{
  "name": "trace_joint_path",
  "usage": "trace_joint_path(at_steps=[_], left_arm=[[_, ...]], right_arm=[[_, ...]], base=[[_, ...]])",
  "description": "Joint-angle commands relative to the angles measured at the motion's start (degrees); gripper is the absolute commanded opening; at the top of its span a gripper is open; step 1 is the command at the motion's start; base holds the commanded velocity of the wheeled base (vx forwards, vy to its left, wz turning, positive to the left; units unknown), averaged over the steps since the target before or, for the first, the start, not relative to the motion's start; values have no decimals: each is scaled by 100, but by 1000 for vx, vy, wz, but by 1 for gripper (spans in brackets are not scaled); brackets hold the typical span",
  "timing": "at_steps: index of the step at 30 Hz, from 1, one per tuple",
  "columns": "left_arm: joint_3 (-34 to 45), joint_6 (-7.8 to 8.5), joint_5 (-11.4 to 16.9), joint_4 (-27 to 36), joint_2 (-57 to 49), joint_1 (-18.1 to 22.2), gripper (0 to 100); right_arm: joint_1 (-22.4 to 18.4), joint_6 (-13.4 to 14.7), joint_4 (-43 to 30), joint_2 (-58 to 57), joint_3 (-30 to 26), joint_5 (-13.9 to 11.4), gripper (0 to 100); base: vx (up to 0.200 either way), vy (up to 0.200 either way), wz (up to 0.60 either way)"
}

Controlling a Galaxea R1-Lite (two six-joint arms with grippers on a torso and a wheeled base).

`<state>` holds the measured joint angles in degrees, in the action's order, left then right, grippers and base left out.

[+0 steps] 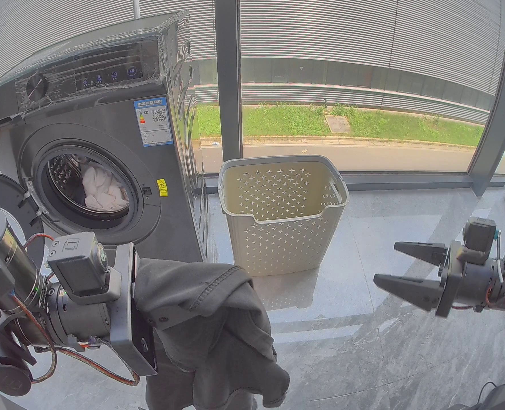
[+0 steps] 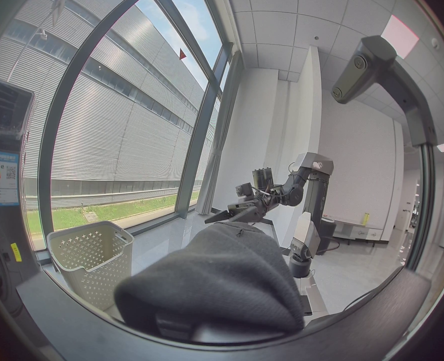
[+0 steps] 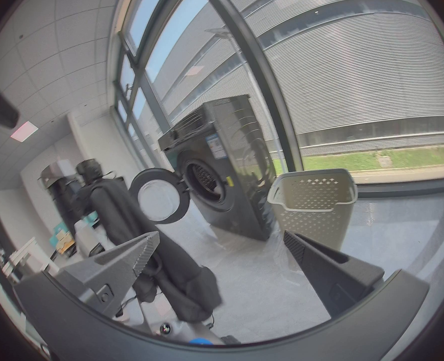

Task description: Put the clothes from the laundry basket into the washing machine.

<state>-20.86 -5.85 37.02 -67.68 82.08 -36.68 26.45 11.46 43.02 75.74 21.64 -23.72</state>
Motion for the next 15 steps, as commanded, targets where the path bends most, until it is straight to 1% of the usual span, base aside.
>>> trace_joint_path(at_steps=[1,2,3,5,6,8,10,12,13,15], left_arm=[[3,-241,-20,1,-52,-6,0],[3,-338,-11,9,-60,-14,0],[3,-452,-2,1,-69,-58,0],[3,-619,33,1,-104,-146,0],[3,-645,51,18,-104,-225,0],[20,-663,139,89,-122,-410,0],[20,-663,323,291,-131,-568,0],[3,-654,587,581,-148,-674,0],[3,-637,657,704,-148,-700,0],[-68,-575,683,941,-131,-753,0]], right_arm=[[70,-469,-4,-305,-485,-291,100],[97,-601,-4,-305,-564,-317,100],[141,-706,-4,-288,-617,-405,100],[185,-759,-4,-209,-617,-590,100],[194,-759,-4,-138,-591,-625,100],[220,-768,-4,29,-573,-642,100],[220,-768,-4,196,-538,-660,100],[220,-768,49,354,-511,-660,100],[220,-768,49,363,-503,-669,100],[237,-768,49,380,-459,-669,100]], base=[[0,0,0],[0,0,0],[0,0,0],[0,0,0],[0,0,0],[0,0,0],[0,0,0],[0,0,0],[0,0,0],[0,0,0]])
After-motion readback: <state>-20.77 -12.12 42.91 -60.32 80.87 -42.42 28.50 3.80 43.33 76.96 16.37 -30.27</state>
